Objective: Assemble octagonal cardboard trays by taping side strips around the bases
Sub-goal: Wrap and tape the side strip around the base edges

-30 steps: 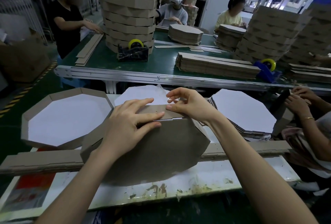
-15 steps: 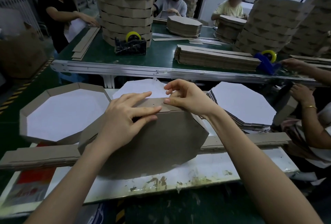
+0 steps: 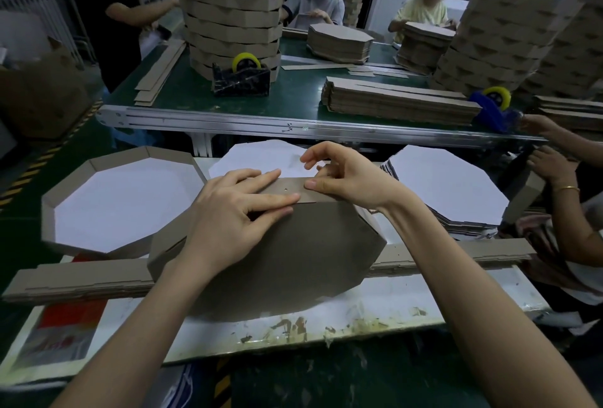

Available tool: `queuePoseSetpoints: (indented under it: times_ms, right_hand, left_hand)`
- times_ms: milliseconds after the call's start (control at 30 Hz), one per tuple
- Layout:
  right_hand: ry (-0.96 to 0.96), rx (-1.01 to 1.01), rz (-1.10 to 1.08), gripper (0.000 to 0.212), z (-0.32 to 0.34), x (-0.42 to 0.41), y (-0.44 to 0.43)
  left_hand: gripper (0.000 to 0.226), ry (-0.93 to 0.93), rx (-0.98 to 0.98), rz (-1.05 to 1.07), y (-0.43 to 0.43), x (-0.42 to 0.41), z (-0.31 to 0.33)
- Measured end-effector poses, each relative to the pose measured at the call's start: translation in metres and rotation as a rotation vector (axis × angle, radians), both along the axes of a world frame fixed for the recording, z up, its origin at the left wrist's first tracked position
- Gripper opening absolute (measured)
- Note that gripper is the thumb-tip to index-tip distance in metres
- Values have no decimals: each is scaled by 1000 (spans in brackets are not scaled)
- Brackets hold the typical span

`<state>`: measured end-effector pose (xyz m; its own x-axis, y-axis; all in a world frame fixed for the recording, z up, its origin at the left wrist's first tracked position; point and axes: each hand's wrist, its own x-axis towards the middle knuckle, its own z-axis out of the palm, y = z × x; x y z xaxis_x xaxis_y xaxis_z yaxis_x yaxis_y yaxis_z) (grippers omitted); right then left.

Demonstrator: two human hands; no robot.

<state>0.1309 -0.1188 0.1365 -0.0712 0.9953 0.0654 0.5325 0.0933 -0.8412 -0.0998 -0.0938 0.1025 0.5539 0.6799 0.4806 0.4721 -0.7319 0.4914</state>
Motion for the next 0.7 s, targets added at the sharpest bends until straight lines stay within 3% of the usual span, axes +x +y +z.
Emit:
queuePoseSetpoints:
  times_ms: [200, 367, 533, 700]
  right_hand:
    - [-93, 40, -99, 32, 0, -1, -2]
    - [-14, 313, -456, 5, 4, -14, -2]
    - [63, 149, -490, 7, 17, -26, -11]
    - [123, 74, -488, 25, 16, -41, -25]
  left_hand:
    - [33, 106, -37, -67, 6, -3, 5]
    - [29, -10, -146, -84, 8, 0, 10]
    - [27, 30, -127, -91, 10, 0, 9]
    - [23, 32, -120, -14, 5, -2, 5]
